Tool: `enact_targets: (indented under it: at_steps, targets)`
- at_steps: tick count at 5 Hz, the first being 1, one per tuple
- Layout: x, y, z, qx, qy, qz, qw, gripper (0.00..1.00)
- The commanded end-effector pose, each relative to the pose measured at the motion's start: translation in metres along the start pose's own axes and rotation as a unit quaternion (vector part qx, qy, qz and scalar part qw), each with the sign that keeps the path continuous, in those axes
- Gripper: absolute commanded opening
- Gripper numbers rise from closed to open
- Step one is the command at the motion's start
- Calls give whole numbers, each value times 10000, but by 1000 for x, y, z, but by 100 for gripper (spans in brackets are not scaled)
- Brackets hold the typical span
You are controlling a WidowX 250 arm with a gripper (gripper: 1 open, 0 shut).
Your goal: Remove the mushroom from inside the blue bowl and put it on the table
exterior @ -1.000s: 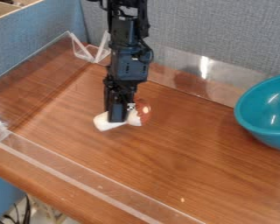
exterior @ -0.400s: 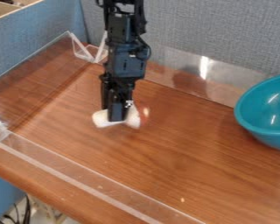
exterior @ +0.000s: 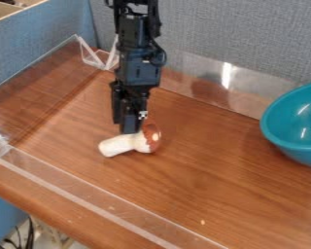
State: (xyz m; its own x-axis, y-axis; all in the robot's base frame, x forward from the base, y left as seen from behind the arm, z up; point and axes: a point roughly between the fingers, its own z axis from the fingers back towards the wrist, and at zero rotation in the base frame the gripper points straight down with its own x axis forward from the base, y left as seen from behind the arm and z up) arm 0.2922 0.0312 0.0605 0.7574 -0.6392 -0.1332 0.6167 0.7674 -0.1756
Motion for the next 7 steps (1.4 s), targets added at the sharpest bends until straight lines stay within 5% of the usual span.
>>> enact_targets:
  at_steps: [1,7]
  targets:
    - [-2,1,19,288,-263,-3,9992,100]
    - [1,4,-19,177,-57,-67,9998,100]
